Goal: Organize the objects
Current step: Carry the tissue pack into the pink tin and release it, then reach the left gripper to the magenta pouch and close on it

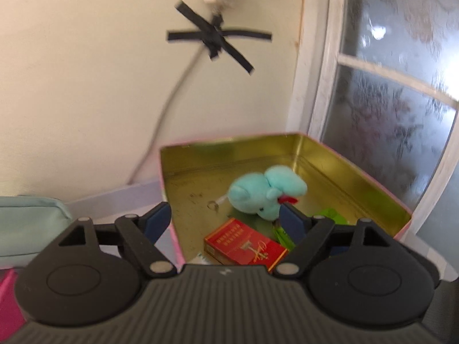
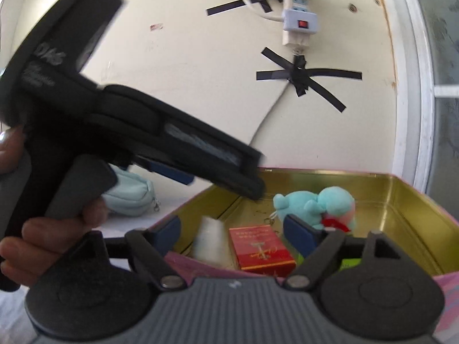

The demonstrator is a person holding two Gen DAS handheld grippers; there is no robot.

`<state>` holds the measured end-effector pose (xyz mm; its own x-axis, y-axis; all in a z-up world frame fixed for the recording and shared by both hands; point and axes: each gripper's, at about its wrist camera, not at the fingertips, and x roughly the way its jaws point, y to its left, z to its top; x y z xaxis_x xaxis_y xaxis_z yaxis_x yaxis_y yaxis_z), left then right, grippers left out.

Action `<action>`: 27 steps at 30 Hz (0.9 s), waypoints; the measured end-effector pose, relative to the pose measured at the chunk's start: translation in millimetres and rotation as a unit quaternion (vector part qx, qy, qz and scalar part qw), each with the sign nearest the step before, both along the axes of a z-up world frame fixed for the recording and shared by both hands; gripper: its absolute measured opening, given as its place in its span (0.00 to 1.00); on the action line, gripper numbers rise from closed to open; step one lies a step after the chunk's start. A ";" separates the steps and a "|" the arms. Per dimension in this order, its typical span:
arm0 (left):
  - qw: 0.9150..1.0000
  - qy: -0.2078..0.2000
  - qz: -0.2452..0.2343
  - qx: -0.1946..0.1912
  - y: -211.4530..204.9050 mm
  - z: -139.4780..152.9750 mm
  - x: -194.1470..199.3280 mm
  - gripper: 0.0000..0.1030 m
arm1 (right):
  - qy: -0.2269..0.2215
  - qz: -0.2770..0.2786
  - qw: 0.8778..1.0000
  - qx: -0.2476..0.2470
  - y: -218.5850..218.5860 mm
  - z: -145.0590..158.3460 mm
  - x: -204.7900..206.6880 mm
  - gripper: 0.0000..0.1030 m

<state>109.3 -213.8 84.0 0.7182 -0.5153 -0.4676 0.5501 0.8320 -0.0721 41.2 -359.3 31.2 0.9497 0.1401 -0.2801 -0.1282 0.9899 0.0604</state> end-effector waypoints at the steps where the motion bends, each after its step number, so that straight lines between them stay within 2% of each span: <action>1: 1.000 -0.001 0.003 -0.007 6.1 3.4 -4.2 0.82 | -0.002 0.000 1.000 0.002 0.1 0.4 -3.4 0.79; 7: 0.999 -0.003 0.018 -0.027 53.3 0.2 -38.7 0.82 | -0.018 -0.012 0.999 0.024 -1.3 4.3 -24.8 0.80; 14: 0.998 0.024 0.056 -0.013 99.5 -42.1 -67.2 0.82 | -0.014 -0.018 0.998 0.066 2.2 1.0 -59.2 0.80; 19: 0.994 0.050 0.099 0.017 121.8 -72.9 -71.7 0.82 | 0.027 -0.012 0.996 0.087 5.9 -11.6 -67.8 0.79; 22: 0.989 0.057 0.126 0.043 135.2 -85.5 -73.5 0.82 | 0.031 -0.010 0.995 0.094 7.2 -12.6 -71.0 0.79; 27: 0.983 0.079 0.163 0.041 165.2 -93.4 -68.9 0.82 | 0.070 0.012 0.996 0.061 27.2 -16.2 -65.4 0.79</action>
<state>40.5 -48.6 -9.5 0.7533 -0.2271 -0.6172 0.2415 0.9684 -0.0616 -24.2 -332.1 15.0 0.8981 0.2035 -0.3898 -0.1336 0.9708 0.1990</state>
